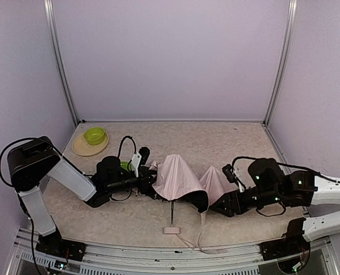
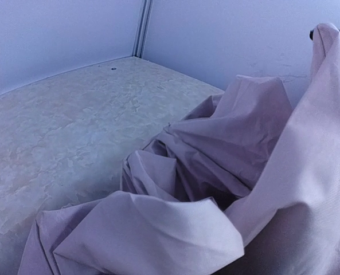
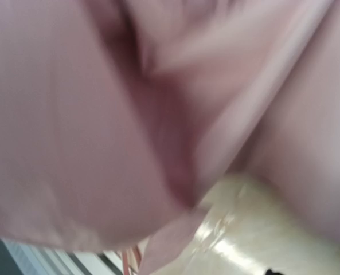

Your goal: Put away the umbrella

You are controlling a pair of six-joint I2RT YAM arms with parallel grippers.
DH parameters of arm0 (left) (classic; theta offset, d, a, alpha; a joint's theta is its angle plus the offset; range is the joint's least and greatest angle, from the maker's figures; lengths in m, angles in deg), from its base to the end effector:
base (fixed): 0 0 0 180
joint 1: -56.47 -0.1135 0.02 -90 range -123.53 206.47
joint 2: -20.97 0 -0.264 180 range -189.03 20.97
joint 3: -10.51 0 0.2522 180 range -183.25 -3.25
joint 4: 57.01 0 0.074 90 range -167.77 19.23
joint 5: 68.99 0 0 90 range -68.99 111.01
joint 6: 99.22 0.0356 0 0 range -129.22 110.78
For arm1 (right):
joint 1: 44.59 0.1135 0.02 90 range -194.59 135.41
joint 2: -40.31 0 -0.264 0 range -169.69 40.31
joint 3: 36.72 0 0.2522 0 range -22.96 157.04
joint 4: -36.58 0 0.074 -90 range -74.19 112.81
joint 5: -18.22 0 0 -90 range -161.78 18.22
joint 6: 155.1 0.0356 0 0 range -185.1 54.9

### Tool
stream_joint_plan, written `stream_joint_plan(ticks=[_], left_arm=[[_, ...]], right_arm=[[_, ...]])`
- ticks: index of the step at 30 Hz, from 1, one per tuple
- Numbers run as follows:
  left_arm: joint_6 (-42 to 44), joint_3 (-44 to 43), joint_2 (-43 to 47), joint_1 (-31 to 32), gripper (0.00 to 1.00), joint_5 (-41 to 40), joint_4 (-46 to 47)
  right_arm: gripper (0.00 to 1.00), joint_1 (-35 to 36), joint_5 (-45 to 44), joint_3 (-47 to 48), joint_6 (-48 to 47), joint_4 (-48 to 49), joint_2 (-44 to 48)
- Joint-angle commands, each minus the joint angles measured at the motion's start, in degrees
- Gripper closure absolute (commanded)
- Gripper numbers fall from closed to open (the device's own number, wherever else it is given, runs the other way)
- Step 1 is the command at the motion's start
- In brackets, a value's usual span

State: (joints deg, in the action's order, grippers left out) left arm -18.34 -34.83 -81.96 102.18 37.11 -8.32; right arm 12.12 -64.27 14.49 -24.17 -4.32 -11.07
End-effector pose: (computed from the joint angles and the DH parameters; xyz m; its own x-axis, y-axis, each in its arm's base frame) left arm 0.2172 -0.2368 0.1411 -0.2460 0.0341 -0.9687 0.8508 0.4863 -0.1990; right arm 0.1003 0.1612 0.2472 -0.8508 -0.1124 -0.5133 -0.4307 0.7087 0.5588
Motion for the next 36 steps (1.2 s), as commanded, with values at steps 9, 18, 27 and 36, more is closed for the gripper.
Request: stream_joint_plan(ticks=[9, 18, 27, 36], left_arm=[[0.1, 1.5, 1.9, -0.2, 1.0, -4.0, 2.9], [0.6, 2.3, 2.9, -0.4, 1.0, -3.6, 3.4], [3.3, 3.4, 4.2, -0.6, 1.0, -6.0, 2.4], [6.3, 2.5, 4.3, 0.4, 1.0, -2.2, -0.3]], right_arm=[[0.27, 20.5, -15.5, -7.8, 8.9, 30.0, -22.4], [0.58, 26.8, -25.0, -1.3, 19.1, 14.6, -36.6], [1.0, 27.8, -34.2, 2.1, 19.7, -4.0, -22.3], [1.0, 25.2, -52.8, 10.7, 10.7, -18.0, -1.5]])
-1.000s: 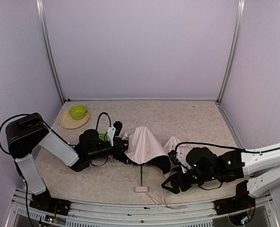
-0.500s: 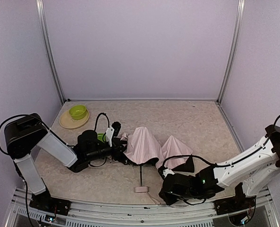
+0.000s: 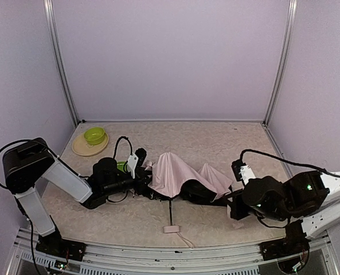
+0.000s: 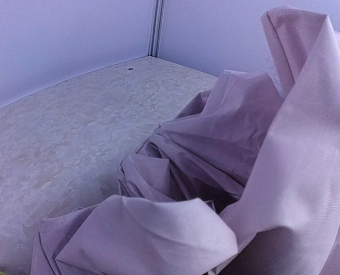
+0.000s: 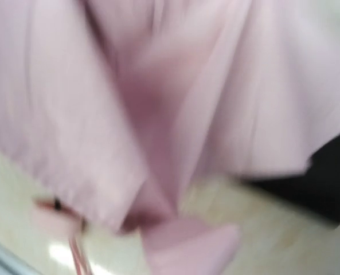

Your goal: Put away the umbrella

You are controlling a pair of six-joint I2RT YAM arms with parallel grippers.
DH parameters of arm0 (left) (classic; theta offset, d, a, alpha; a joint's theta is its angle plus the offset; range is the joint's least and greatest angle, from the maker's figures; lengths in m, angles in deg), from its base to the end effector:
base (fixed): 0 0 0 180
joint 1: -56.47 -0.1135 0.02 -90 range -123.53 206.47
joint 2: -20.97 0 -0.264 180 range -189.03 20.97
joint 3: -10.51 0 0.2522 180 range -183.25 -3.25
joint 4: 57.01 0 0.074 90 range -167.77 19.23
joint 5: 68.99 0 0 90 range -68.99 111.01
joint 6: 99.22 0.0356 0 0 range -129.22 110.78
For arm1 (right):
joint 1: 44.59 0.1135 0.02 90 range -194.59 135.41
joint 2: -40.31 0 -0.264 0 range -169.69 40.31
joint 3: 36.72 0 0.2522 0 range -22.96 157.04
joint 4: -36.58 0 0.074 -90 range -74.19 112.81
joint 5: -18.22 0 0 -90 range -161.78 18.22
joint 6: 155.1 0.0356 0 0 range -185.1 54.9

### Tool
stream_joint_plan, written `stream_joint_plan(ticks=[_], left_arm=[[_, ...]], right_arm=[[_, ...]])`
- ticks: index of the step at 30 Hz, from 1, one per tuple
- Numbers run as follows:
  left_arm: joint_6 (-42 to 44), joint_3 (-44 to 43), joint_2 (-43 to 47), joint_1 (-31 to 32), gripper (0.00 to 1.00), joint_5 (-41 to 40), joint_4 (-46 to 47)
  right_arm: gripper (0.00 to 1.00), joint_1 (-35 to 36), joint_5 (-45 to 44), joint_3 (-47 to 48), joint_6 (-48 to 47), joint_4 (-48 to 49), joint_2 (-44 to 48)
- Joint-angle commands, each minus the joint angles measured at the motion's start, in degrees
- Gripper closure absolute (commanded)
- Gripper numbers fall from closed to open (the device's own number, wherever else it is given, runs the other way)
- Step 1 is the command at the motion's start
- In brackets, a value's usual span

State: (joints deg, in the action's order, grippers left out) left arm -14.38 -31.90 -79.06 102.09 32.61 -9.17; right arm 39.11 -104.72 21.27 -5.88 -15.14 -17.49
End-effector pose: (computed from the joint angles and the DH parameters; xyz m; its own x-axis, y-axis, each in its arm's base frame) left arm 0.2105 -0.2254 0.1420 -0.1938 0.0720 -0.9784 0.8246 0.5522 -0.1226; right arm 0.0408 0.1928 0.2564 -0.7287 -0.0302 -0.6841 -0.3341 0.8878 0.3166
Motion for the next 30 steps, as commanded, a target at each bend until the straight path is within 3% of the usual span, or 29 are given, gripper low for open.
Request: stream_joint_plan(ticks=[1, 6, 10, 14, 19, 20, 23, 25, 30], left_arm=[[3.1, -0.6, 1.4, 1.0, 1.0, 3.3, 0.2], [7.2, -2.9, 0.4, 3.8, 1.0, 4.4, -4.8], [10.3, -6.3, -1.2, 6.8, 1.0, 5.7, -8.0], [10.8, -11.1, -3.3, 9.8, 1.0, 9.0, -8.8], [6.6, -16.9, -8.9, 10.3, 1.0, 15.3, -3.0], [6.2, -18.4, -10.3, 10.0, 0.96, 15.9, -3.2], [5.8, -23.2, -13.9, 8.4, 0.56, 14.5, -6.8], [5.5, -25.0, -13.7, 6.4, 0.35, 10.7, -10.4], [9.0, -27.3, -9.2, -0.5, 0.06, 4.4, -16.8]], right_arm=[[1.0, -2.8, -13.6, 5.0, -13.6, -4.3, 6.2], [1.0, -7.6, -8.4, 10.9, -44.8, 16.6, 7.4], [1.0, -9.0, -0.2, 16.1, -63.7, 26.5, 1.7], [1.0, -11.7, 5.5, 23.8, -70.0, 27.8, -10.1], [1.0, -12.4, 7.1, 30.4, -72.9, 30.3, -21.4], [1.0, -13.0, 7.2, 30.7, -72.2, 31.7, -22.7], [1.0, -14.4, 4.6, 31.3, -68.5, 32.1, -25.9], [1.0, -15.0, -0.4, 32.4, -65.2, 29.0, -28.0], [1.0, -20.6, -1.7, 36.6, -53.6, 16.0, -29.1]])
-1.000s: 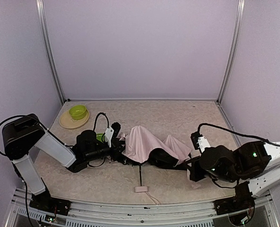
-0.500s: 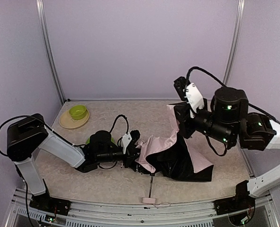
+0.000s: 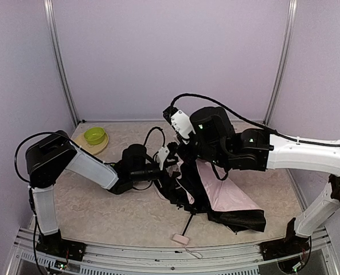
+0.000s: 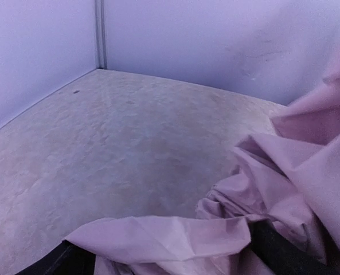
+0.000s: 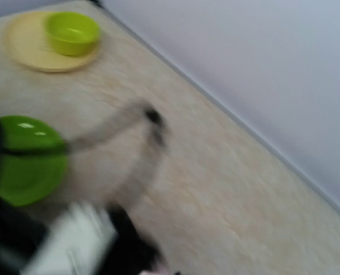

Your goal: Put away the umbrella

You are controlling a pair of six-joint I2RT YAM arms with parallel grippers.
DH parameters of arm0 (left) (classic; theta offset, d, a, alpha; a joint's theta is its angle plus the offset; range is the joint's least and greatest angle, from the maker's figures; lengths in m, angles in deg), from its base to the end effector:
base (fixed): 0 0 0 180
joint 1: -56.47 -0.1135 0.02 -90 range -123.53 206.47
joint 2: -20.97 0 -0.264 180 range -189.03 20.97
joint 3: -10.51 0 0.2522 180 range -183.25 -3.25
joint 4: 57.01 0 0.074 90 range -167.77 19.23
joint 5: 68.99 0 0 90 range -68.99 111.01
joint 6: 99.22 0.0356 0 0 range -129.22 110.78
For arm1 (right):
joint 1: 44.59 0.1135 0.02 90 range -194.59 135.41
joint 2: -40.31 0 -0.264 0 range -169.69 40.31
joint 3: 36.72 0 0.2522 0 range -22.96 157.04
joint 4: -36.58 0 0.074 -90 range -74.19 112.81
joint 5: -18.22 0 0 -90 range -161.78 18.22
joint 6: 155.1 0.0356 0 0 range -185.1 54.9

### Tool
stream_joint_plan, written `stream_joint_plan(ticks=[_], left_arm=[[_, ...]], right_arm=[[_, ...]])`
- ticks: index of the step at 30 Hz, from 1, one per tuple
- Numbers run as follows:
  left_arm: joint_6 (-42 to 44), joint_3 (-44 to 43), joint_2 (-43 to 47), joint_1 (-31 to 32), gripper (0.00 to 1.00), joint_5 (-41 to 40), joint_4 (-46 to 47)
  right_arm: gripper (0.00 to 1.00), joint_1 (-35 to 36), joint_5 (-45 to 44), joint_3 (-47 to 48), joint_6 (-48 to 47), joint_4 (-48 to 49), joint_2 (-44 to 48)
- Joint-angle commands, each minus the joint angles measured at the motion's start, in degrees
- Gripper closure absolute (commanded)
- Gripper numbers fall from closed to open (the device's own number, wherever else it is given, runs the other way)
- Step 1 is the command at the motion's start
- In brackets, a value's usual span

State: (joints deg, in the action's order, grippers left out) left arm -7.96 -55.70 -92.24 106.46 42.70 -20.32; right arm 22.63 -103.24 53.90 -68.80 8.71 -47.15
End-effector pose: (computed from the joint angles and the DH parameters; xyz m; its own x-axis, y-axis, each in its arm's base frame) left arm 0.2480 -0.3159 0.1525 -0.0942 0.1441 -0.9851 0.9478 0.3158 -0.0445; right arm 0.1546 0.3200 0.3475 -0.1226 -0.4341 -0.8925 -0.6121 0.7409 -0.2763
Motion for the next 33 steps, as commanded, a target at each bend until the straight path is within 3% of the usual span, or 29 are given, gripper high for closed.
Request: stream_joint_plan(ticks=[1, 4, 8, 14, 18, 23, 26, 28, 33], left_arm=[[4.7, -5.6, 4.3, -5.9, 0.02, -7.8, -10.4], [10.3, -11.0, 4.1, -7.5, 0.01, -17.6, -21.7], [10.8, -8.5, 8.9, -8.5, 0.01, -23.9, -22.6], [14.3, -5.4, 22.0, -2.6, 0.01, -23.4, -27.0], [11.3, -4.8, 27.2, -4.1, 0.01, -23.8, -28.5], [7.6, -1.0, 34.9, -3.1, 0.01, -12.8, -26.3], [2.9, 2.7, 33.7, 0.3, 0.05, -12.0, -18.7], [1.4, 2.9, 30.7, 3.1, 0.07, -16.6, -16.2], [1.1, -1.9, 22.4, 7.9, 0.01, -22.9, -11.4]], right_arm=[[1.0, -5.1, -3.5, 4.3, 10.2, -9.1, 0.8], [1.0, -6.6, -5.7, 6.3, 11.0, -12.5, 0.9], [1.0, -6.9, -8.1, 11.0, 9.9, -18.3, -0.8], [1.0, -7.2, -7.8, 18.4, 10.5, -25.1, -6.5], [1.0, -7.3, -6.4, 21.2, 10.2, -26.6, -9.2], [1.0, -7.4, -3.6, 24.4, 10.2, -27.1, -10.9], [1.0, -7.4, -2.0, 25.8, 10.3, -26.5, -10.9], [1.0, -7.4, -1.4, 26.3, 10.3, -25.8, -10.9], [1.0, -7.3, -0.2, 28.0, 10.9, -26.6, -12.4]])
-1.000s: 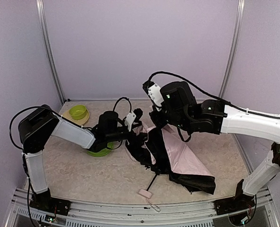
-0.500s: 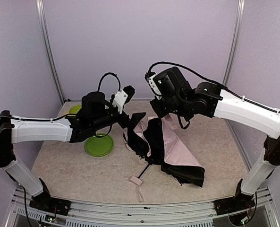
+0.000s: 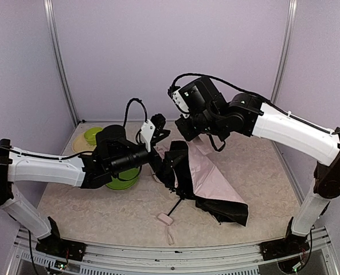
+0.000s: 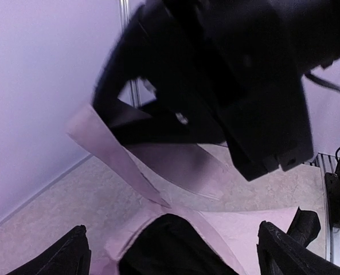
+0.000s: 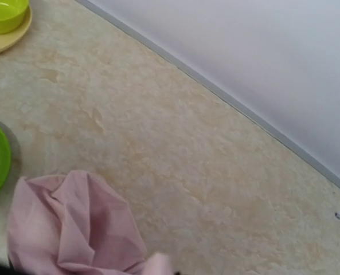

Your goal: Put away the umbrella

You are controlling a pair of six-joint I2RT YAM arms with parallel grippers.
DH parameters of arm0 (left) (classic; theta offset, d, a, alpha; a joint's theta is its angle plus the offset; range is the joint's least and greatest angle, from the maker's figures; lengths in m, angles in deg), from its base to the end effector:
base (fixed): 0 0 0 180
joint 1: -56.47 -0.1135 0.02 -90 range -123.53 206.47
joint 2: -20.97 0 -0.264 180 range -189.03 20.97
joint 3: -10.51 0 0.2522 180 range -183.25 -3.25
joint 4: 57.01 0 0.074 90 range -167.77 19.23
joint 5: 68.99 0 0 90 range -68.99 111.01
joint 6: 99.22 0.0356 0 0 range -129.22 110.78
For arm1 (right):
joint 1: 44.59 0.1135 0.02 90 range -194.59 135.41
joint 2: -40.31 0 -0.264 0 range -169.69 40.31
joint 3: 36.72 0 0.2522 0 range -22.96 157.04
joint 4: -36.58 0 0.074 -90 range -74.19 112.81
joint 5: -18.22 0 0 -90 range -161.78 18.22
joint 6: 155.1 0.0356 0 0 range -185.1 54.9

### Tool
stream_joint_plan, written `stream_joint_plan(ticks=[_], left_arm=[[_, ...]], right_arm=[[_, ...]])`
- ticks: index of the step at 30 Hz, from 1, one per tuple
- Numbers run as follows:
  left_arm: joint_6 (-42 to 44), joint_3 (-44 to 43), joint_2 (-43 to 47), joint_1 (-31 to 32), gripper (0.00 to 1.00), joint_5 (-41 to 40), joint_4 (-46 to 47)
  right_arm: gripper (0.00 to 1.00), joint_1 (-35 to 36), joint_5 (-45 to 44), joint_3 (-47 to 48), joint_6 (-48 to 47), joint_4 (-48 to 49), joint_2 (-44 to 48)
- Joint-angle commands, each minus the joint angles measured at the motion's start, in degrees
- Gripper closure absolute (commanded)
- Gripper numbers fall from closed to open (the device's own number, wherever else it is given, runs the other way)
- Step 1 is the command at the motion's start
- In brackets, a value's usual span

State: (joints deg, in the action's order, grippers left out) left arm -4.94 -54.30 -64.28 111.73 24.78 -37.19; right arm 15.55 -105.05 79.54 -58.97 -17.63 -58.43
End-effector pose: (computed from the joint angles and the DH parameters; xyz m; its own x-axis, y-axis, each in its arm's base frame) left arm 0.1941 -0.2840 0.2873 0.0578 0.0473 -0.9972 0.8555 0.5125 0.0739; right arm 0.2080 0.3231 0.3884 -0.3498 -0.4300 -0.8323 -0.4714 0.8485 -0.2403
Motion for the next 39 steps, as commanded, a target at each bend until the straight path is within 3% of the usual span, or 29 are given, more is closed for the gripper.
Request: stream_joint_plan(ticks=[1, 5, 8, 18, 22, 24, 28, 31, 35, 39], left_arm=[[-1.9, -4.8, -7.3, 3.0, 0.01, -6.4, 5.3], [-3.0, -9.9, -12.7, 3.1, 0.05, -13.5, 3.7], [-2.6, -9.0, -14.1, 3.0, 0.17, -11.4, 6.3], [-6.6, -3.9, -15.3, -1.0, 1.0, -3.5, 15.6], [-8.1, -1.0, -14.9, -2.9, 1.0, -1.0, 18.9], [-9.3, 1.3, -14.2, -4.1, 1.0, 0.2, 21.6], [-12.9, 6.2, -12.9, -8.7, 1.0, 7.2, 28.1], [-17.1, 7.4, -13.7, -12.2, 1.0, 9.9, 29.3], [-23.6, 8.8, -15.8, -17.0, 1.0, 9.4, 31.3], [-34.7, 7.3, -19.8, -22.3, 1.0, 9.5, 28.8]], right_arm=[[1.0, -0.3, 1.8, 2.9, 1.0, -0.6, -1.5], [1.0, -0.1, 3.3, 4.6, 1.8, -1.2, -1.4], [1.0, 0.0, 4.1, 4.1, 1.8, -0.6, -0.7], [1.0, 0.0, 8.1, 1.9, 2.3, 2.0, 3.5], [1.0, -0.1, 8.0, 0.9, 1.9, 1.5, 4.3], [0.95, -0.4, 6.8, 0.5, 1.6, 0.6, 4.6], [0.59, -2.6, 6.1, -3.2, -0.2, 1.9, 7.1], [0.48, -7.0, 9.0, -7.8, -2.5, 6.3, 9.2], [0.42, -12.4, 13.3, -12.2, -5.6, 8.3, 9.7], [0.31, -17.9, 22.4, -18.6, -2.9, 7.9, 11.1]])
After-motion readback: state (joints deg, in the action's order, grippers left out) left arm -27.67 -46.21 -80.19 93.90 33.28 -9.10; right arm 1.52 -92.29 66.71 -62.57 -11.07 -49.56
